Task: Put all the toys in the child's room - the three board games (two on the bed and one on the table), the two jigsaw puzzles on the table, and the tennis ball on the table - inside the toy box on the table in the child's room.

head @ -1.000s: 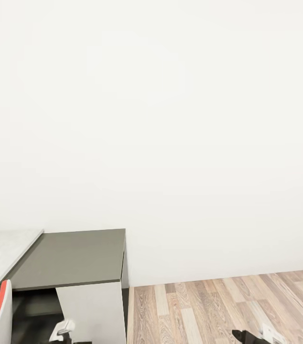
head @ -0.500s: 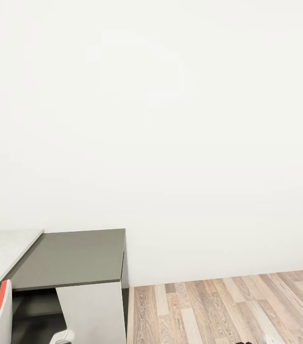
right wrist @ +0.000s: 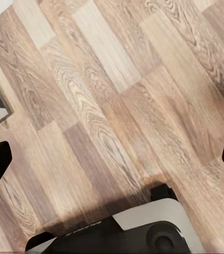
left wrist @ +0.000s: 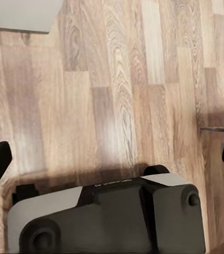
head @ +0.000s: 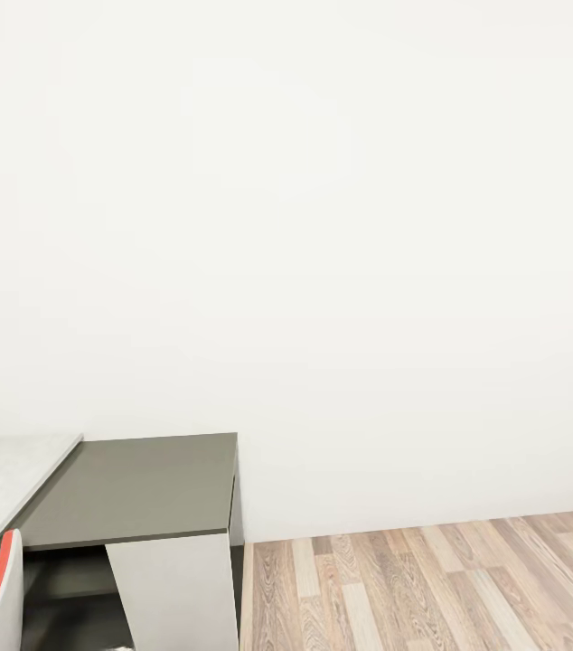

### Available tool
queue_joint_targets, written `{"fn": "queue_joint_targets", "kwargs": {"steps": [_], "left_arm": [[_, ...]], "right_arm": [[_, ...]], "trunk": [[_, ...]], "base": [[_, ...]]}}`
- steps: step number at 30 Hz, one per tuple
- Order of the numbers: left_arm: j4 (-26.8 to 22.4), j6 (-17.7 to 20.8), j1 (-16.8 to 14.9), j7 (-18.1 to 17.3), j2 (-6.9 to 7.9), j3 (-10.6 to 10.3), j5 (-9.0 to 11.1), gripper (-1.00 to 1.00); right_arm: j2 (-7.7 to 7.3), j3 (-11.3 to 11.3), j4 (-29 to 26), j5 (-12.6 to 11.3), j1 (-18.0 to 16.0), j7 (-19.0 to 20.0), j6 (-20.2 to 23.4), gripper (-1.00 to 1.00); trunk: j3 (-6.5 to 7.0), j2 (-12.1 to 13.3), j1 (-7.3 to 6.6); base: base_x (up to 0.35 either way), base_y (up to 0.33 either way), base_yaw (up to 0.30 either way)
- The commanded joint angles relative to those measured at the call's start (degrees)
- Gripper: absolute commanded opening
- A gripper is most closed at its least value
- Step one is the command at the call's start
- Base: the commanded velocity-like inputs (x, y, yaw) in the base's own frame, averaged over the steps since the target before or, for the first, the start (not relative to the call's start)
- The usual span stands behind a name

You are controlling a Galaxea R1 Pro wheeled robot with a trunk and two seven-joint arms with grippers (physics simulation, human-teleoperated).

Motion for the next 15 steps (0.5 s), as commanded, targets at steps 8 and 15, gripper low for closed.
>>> {"fn": "queue_joint_targets", "kwargs": {"steps": [8, 15], "left_arm": [[1.8, 0.2, 0.0, 6.8, -0.14, 0.5, -0.5, 1.00], [4.7, -1.7, 0.0, 12.9, -0.88, 0.5, -0.6, 1.00]], "right_arm": [[0.66, 0.0, 4.9, 2.6, 0.0, -0.2, 0.2, 1.00], [2.86, -0.1, 9.1, 10.4, 0.0, -0.3, -0.5, 1.00]], "trunk": [[-0.03, 0.0, 0.02], [-0.04, 0.0, 0.02]], "base": [[0.000, 0.000, 0.000], [0.000, 0.000, 0.000]]}}
